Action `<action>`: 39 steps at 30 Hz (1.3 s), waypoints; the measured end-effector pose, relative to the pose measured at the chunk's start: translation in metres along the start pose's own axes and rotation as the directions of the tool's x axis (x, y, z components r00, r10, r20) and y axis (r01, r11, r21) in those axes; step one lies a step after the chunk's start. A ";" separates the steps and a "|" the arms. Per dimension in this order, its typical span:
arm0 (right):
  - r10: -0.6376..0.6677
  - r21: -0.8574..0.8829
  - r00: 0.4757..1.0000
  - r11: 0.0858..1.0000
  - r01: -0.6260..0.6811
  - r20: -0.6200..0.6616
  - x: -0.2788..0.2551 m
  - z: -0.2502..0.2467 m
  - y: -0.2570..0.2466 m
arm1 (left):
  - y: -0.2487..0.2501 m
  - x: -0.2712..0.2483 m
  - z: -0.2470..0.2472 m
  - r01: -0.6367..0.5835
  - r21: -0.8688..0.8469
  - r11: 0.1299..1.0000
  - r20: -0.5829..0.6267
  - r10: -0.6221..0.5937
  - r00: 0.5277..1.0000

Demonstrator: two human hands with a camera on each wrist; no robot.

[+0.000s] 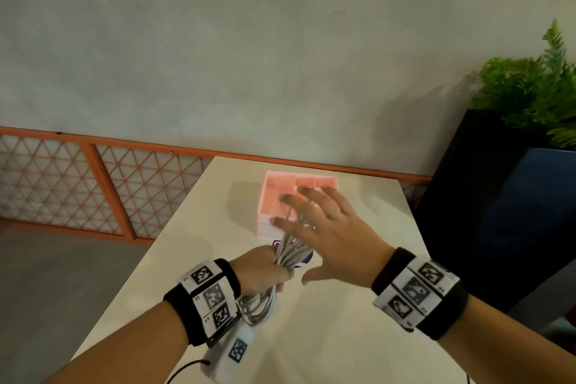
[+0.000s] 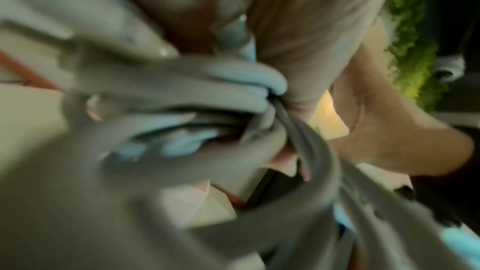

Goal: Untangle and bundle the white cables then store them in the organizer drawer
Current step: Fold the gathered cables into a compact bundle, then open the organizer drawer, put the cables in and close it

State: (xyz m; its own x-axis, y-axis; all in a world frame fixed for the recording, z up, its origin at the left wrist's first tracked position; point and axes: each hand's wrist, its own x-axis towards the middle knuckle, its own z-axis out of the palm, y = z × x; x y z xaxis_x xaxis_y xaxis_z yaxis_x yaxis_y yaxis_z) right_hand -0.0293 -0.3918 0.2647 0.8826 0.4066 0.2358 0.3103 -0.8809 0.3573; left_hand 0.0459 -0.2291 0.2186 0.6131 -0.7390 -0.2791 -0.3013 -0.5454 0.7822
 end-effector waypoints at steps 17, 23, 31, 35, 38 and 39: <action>0.141 0.342 0.921 0.899 -0.272 0.363 0.005 0.063 -0.015 | -0.027 0.006 -0.006 0.025 0.585 0.810 -0.079 0.026 0.997; 0.090 0.344 0.888 0.900 -0.266 0.451 0.013 0.074 -0.031 | -0.036 0.015 0.004 0.031 0.753 0.657 -0.064 0.028 0.998; 0.058 0.390 0.899 0.888 -0.245 0.434 0.025 0.088 -0.046 | -0.062 0.014 0.011 -0.067 0.503 0.862 0.047 0.050 0.998; 0.031 0.409 0.903 0.885 -0.224 0.429 0.031 0.101 -0.045 | -0.073 0.017 0.010 -0.070 0.544 0.836 0.035 0.061 0.998; 0.022 0.484 0.892 0.834 -0.266 0.452 0.032 0.116 -0.044 | -0.083 0.023 0.009 -0.032 0.595 0.803 0.023 0.022 0.999; 0.026 0.518 0.880 0.800 -0.304 0.475 0.032 0.123 -0.041 | -0.088 0.024 0.008 -0.008 0.605 0.796 0.014 -0.001 1.000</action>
State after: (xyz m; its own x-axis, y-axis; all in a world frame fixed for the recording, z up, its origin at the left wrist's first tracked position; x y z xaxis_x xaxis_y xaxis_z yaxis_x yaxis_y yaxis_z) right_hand 0.0298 -0.3729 0.1461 0.9522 0.2194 -0.2125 0.1630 -0.9534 -0.2540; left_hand 0.0816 -0.2020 0.1387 0.6028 -0.7441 -0.2879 -0.6867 -0.6676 0.2878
